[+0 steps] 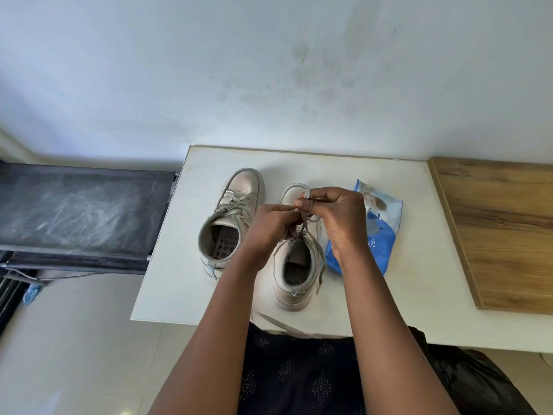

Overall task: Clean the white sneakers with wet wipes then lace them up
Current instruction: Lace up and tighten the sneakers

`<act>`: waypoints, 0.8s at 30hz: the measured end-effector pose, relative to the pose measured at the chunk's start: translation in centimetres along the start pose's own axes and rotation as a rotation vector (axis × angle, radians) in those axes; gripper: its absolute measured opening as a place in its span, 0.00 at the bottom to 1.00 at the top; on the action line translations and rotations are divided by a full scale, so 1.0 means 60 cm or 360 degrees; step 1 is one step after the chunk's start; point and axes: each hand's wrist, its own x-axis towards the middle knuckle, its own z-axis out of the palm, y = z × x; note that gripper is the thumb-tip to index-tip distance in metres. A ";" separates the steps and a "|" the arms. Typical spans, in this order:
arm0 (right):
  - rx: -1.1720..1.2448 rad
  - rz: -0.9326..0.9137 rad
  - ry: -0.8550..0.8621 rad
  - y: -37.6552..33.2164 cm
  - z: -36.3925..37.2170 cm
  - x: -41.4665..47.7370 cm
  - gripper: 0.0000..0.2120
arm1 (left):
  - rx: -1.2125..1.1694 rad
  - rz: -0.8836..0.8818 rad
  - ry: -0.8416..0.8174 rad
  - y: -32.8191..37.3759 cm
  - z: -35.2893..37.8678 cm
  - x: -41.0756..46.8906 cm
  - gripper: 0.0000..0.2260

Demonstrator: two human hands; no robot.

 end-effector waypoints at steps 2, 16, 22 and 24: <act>-0.0065 -0.0001 0.0023 0.002 0.001 0.003 0.08 | -0.0044 0.0001 -0.0128 0.001 -0.011 0.000 0.08; -0.0171 0.0225 -0.0272 0.011 -0.039 0.014 0.06 | -0.0056 0.0010 0.0095 -0.001 -0.001 0.000 0.07; -0.0613 -0.0026 -0.0300 0.023 -0.033 0.013 0.06 | -0.0170 -0.0003 0.0118 0.000 0.000 -0.001 0.07; -0.0733 -0.0030 -0.0331 0.026 -0.028 0.013 0.05 | -0.0166 -0.0003 0.0117 0.001 -0.001 -0.003 0.06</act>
